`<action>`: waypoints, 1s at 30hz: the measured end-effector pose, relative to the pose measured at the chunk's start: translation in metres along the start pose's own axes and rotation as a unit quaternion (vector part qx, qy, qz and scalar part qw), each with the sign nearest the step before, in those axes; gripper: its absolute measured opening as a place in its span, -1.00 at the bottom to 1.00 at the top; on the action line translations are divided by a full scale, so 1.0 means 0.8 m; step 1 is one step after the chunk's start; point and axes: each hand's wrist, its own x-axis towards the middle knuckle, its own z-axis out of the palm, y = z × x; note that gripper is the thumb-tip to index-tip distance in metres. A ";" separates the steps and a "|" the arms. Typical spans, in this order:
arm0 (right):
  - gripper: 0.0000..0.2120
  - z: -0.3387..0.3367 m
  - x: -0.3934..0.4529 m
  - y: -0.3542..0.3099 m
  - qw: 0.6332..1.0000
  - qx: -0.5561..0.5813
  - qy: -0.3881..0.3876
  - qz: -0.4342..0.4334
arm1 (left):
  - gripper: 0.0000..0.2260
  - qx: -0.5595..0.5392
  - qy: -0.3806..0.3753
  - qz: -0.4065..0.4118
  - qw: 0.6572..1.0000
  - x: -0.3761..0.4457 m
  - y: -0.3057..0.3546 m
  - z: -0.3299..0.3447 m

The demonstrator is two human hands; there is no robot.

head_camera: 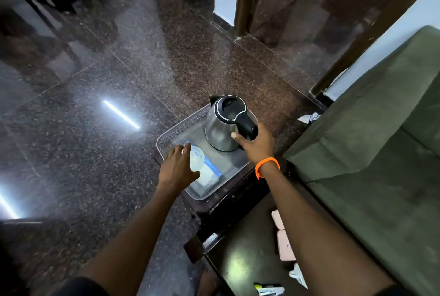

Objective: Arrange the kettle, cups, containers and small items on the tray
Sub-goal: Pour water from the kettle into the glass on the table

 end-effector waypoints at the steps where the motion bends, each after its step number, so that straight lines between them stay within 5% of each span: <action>1: -0.51 0.000 0.007 0.003 1.000 0.018 -0.011 0.012 | -0.11 -0.013 -0.008 -0.005 1.000 0.002 0.000 -0.003; 8: -0.49 0.013 0.003 0.013 0.997 0.078 0.002 -0.017 | -0.16 -0.080 0.010 -0.002 0.997 0.005 0.006 -0.025; 13: -0.66 -0.020 -0.017 0.003 0.988 0.146 0.011 -0.038 | -0.21 -0.084 0.048 0.034 0.995 -0.003 0.014 -0.052; 20: -0.77 -0.136 -0.060 -0.012 0.984 0.162 0.055 -0.052 | -0.21 -0.129 0.098 0.093 0.982 -0.034 0.089 -0.095; 30: -0.73 -0.346 -0.185 0.073 0.979 0.151 0.134 -0.024 | -0.28 -0.127 0.054 0.232 0.963 -0.114 0.249 -0.056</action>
